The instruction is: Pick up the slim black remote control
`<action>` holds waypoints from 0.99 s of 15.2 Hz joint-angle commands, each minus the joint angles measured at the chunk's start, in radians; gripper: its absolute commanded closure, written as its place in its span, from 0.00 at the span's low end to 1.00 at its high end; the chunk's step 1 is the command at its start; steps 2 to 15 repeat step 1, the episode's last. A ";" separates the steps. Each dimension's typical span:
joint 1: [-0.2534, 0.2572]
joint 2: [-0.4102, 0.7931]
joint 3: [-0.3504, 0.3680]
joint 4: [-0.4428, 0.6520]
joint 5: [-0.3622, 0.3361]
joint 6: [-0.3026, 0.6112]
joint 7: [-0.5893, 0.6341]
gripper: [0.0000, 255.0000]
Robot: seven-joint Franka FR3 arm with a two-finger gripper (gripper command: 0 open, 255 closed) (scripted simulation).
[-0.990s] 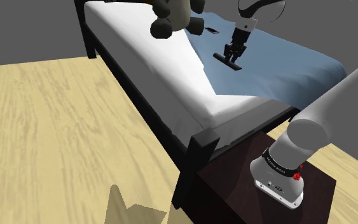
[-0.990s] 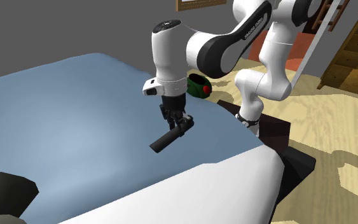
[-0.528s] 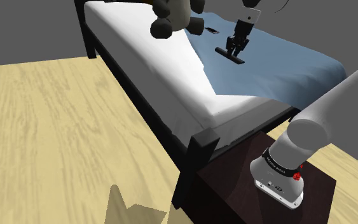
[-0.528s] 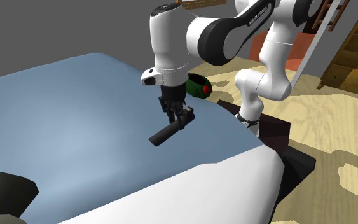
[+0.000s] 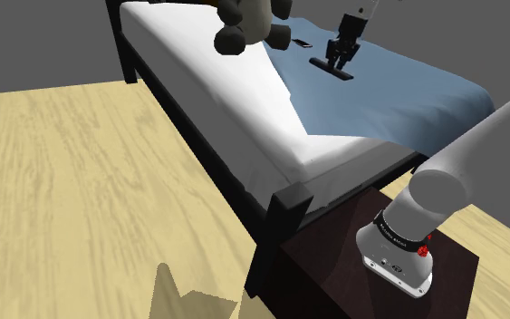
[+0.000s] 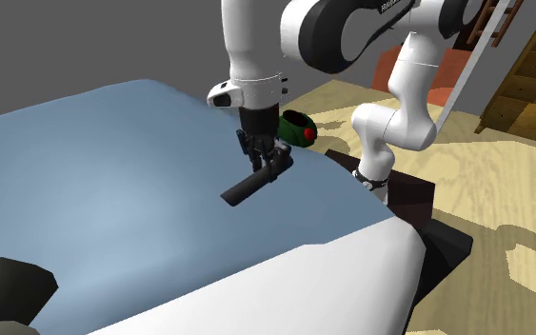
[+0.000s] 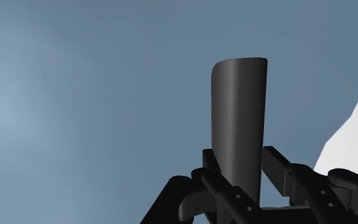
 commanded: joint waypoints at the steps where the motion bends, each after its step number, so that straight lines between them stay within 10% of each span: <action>1: 0.000 0.000 0.000 0.008 0.000 -0.008 0.001 1.00; 15: 0.000 0.000 0.000 0.008 0.000 -0.008 0.001 1.00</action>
